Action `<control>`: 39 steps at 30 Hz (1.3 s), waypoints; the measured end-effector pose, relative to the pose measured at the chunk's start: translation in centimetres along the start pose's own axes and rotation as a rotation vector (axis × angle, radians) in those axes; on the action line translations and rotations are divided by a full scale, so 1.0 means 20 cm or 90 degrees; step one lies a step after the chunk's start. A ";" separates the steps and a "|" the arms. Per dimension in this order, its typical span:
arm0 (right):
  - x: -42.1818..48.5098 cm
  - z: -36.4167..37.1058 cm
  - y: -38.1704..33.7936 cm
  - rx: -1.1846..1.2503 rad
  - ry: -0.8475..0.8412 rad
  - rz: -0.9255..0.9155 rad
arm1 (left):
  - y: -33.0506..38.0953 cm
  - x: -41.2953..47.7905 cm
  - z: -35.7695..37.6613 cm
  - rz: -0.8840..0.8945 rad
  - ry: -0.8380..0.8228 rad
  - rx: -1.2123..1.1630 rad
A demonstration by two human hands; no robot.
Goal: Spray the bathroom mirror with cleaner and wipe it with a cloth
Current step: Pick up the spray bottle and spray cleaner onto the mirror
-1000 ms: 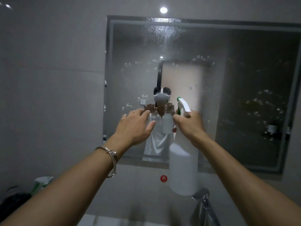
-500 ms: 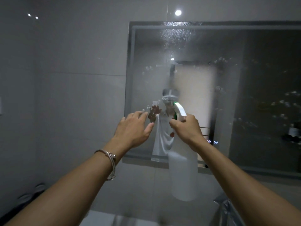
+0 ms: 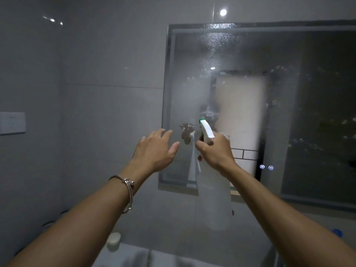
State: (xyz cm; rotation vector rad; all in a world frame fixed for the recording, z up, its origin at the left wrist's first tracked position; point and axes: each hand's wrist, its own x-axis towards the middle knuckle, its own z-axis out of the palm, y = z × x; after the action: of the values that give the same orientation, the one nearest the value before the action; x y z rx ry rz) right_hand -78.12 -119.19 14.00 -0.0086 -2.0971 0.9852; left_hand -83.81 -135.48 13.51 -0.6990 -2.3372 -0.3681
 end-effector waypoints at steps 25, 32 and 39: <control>-0.11 0.24 0.03 0.062 -0.082 0.055 | -0.16 -0.17 0.14 -0.068 -0.050 -0.022; -0.18 0.30 0.12 0.048 -0.075 0.078 | -0.13 -0.20 0.20 -0.066 -0.065 -0.029; -0.23 0.31 0.19 0.009 -0.092 0.088 | -0.14 -0.25 0.23 -0.079 -0.078 -0.028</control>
State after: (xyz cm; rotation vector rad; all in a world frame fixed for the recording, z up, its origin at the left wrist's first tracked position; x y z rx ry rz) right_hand -80.39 -121.93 6.18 -0.0790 -2.2457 1.1111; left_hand -84.62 -137.68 6.63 -0.6142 -2.5020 -0.4449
